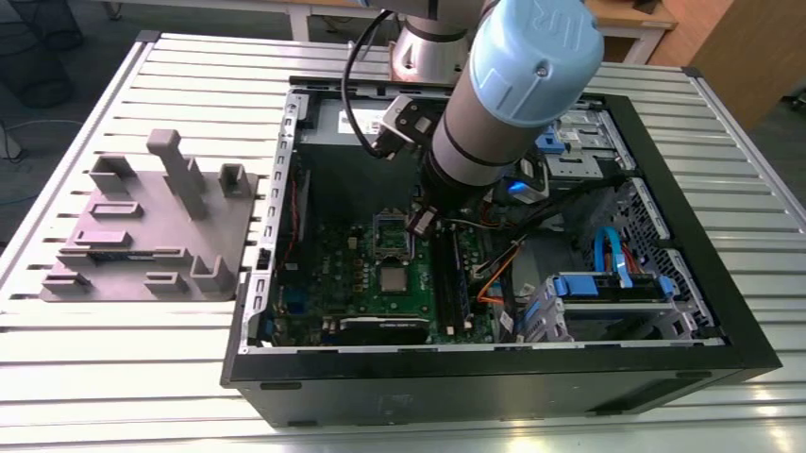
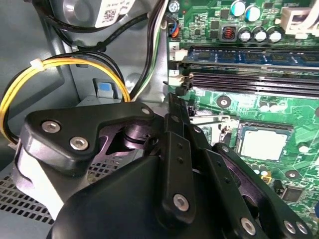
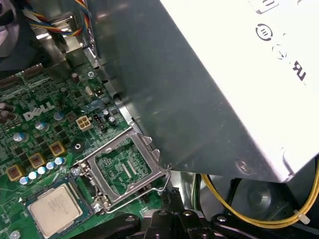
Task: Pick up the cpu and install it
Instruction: 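Close the cpu cover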
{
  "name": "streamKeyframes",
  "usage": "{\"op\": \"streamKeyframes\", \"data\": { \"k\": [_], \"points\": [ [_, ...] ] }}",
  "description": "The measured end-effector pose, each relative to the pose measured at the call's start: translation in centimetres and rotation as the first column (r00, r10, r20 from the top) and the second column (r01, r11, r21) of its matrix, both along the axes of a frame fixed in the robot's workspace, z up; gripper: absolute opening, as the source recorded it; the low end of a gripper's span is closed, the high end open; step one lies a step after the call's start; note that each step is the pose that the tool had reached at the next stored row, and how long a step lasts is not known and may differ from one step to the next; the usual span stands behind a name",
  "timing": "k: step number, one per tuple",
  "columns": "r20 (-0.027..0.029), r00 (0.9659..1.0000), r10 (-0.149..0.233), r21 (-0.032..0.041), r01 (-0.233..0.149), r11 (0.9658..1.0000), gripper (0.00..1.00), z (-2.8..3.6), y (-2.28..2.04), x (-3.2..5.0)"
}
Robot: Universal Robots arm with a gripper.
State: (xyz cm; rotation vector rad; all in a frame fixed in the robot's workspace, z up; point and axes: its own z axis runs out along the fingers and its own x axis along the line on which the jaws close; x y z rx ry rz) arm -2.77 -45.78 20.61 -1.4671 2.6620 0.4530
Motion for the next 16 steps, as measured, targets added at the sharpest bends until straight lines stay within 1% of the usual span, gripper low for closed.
{"op": "streamKeyframes", "data": {
  "k": [1,2,8,9,16],
  "points": [
    [0.0,1.0,0.0,0.0025,0.0,1.0,0.11,-0.02,0.03,0.0],
    [-0.0001,1.0,0.0,0.0068,0.0,1.0,0.11,-0.03,0.05,-0.01],
    [0.0,1.0,0.0,0.0419,0.0,0.9991,0.11,-0.15,0.09,-0.01],
    [0.0,1.0,0.0,0.0452,0.0,0.999,0.11,-0.2,0.1,-0.01],
    [-0.0001,1.0,0.0,0.0505,0.0,0.9987,0.11,-0.52,0.12,-0.04]
  ]
}}
